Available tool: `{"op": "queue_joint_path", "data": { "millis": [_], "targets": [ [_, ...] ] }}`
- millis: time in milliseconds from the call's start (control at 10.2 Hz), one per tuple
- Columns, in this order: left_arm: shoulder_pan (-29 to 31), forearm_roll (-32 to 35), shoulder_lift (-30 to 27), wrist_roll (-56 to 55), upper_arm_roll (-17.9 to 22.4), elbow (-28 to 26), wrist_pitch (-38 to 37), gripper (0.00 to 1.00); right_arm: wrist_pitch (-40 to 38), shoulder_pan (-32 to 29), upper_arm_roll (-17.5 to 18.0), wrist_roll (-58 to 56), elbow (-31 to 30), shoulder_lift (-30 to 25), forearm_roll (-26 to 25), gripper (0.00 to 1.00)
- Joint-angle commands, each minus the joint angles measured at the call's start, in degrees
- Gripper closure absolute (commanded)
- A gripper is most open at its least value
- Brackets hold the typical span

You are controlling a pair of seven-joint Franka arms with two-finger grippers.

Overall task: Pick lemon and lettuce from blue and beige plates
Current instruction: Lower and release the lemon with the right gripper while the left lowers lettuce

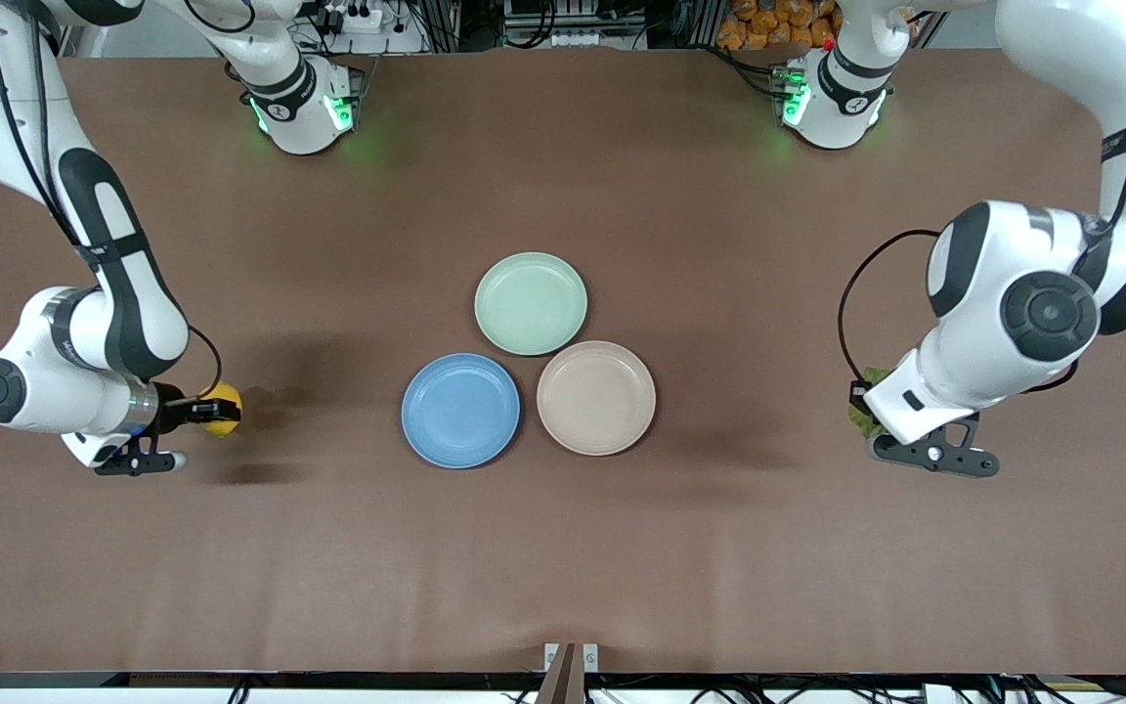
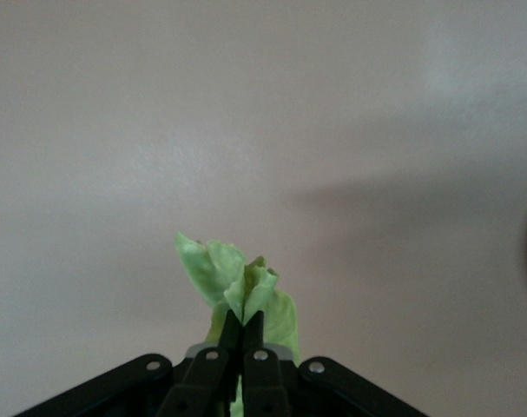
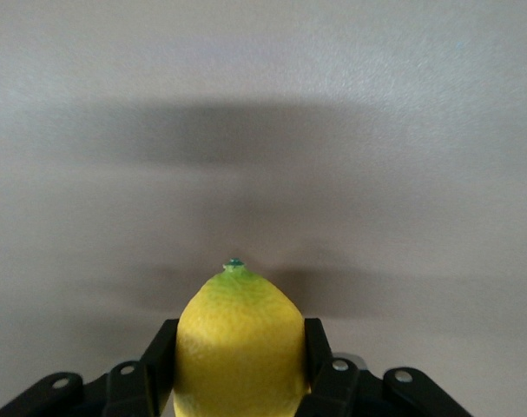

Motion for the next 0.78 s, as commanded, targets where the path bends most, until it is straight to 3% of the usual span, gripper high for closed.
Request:
{"op": "queue_joint_path", "data": {
  "millis": [0,98,196,392,686],
  "targets": [
    [1.8,-1.5,3.6,0.9,-0.3,0.5,0.8,1.0,0.1,-0.2,0.4,0.3,0.1,0.3,0.9,0.9],
    [2.9,-2.7,4.8,0.9,-0.3,0.4,1.7,1.0,0.0,-0.2,0.4,0.2,0.2,0.3,0.8,0.38],
    [3.5,-4.1,5.9,1.1,-0.3,0.4,2.8,1.0,0.4,-0.2,0.4,0.3,-0.1,0.4,0.9,0.0],
    [3.8,-5.2,8.2,1.0,-0.3,0.3,3.7,1.0,-3.8,0.4,0.5,0.3,2.7,-0.9,1.2,0.0],
    [3.6,-8.7,11.9,0.0,-0.3,0.2,6.1,1.0,-22.0,2.0,0.5,3.8,13.6,-3.6,1.2,0.0]
  ]
}}
